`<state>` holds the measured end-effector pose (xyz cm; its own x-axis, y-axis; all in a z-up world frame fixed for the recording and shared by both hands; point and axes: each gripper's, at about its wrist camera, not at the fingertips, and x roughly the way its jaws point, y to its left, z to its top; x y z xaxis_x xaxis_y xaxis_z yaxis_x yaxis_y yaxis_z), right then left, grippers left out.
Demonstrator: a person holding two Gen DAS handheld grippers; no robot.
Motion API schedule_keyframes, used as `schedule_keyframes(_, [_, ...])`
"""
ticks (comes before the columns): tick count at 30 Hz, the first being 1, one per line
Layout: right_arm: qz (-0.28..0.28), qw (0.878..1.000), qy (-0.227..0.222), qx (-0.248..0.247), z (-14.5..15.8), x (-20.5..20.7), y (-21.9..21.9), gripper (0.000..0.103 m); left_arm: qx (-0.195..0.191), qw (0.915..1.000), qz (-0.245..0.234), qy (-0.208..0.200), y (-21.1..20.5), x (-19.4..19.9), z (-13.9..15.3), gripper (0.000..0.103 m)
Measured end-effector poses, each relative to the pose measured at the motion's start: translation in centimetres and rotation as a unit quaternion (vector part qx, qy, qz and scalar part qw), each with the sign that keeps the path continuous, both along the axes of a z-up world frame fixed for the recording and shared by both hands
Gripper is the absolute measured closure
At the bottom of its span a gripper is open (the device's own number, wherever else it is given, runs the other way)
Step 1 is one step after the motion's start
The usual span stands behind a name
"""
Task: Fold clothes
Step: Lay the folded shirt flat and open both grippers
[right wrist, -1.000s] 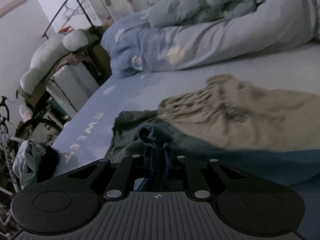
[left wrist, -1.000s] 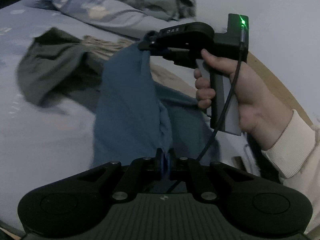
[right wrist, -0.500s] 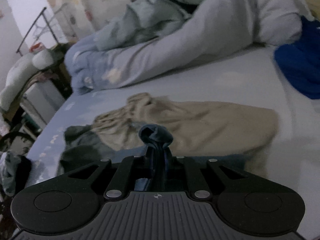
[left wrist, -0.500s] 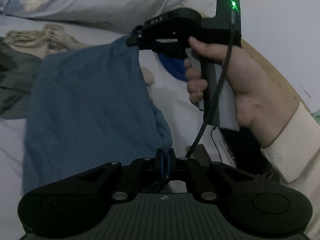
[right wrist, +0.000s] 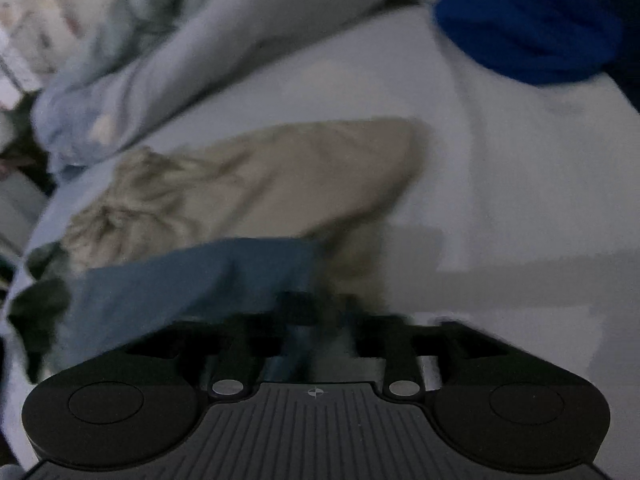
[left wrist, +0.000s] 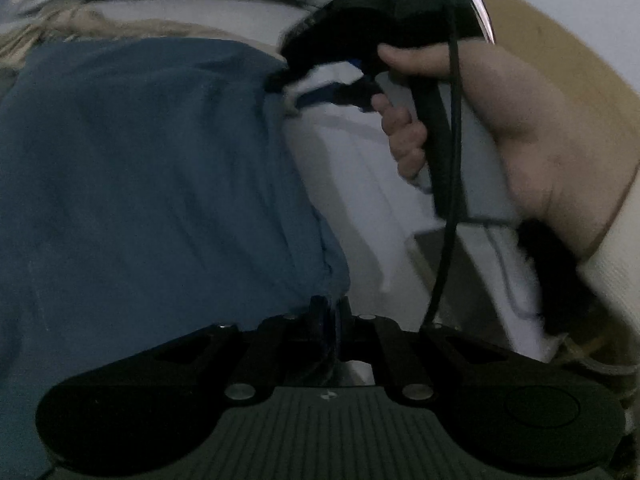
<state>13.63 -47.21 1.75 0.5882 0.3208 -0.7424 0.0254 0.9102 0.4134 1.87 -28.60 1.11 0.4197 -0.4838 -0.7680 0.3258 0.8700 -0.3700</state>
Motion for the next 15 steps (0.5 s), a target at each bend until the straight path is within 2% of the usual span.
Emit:
schedule_keyframes(2, [-0.013,1.000,-0.011,-0.010,0.7,-1.2,-1.2,0.040,-0.004,0.9999,-0.013,0.004,-0.1,-0.3,-0.4,0.079])
schedule_keyframes(3, [-0.019,0.999,-0.017,-0.022,1.4,-2.0,-1.7,0.038,-0.014,0.9996,-0.022,0.007,0.0,-0.6,-0.4,0.071])
schedule_keyframes(5, [-0.034,0.997,-0.032,-0.058,3.0,-4.2,-2.5,0.025,-0.043,0.9980,-0.045,0.012,0.4,-1.2,-0.1,0.055])
schedule_keyframes(6, [-0.041,0.995,-0.040,-0.075,3.8,-5.4,-2.9,0.022,-0.055,0.9971,-0.052,0.011,0.6,-1.7,0.2,0.042])
schedule_keyframes(7, [-0.046,0.994,-0.048,-0.089,4.6,-6.7,-3.2,0.020,-0.067,0.9958,-0.062,0.009,0.8,-2.3,0.5,0.036])
schedule_keyframes(8, [-0.047,0.993,-0.057,-0.096,5.3,-8.2,-3.5,0.019,-0.081,0.9939,-0.074,0.008,1.1,-2.9,0.9,0.034])
schedule_keyframes(10, [-0.045,0.991,-0.069,-0.102,6.6,-11.7,-3.9,0.018,-0.105,0.9896,-0.098,0.007,1.8,-4.2,1.7,0.024])
schedule_keyframes(15, [-0.033,0.990,-0.096,-0.101,8.4,-20.1,-2.8,0.018,-0.112,0.9862,-0.120,-0.025,6.2,-7.9,4.0,0.015])
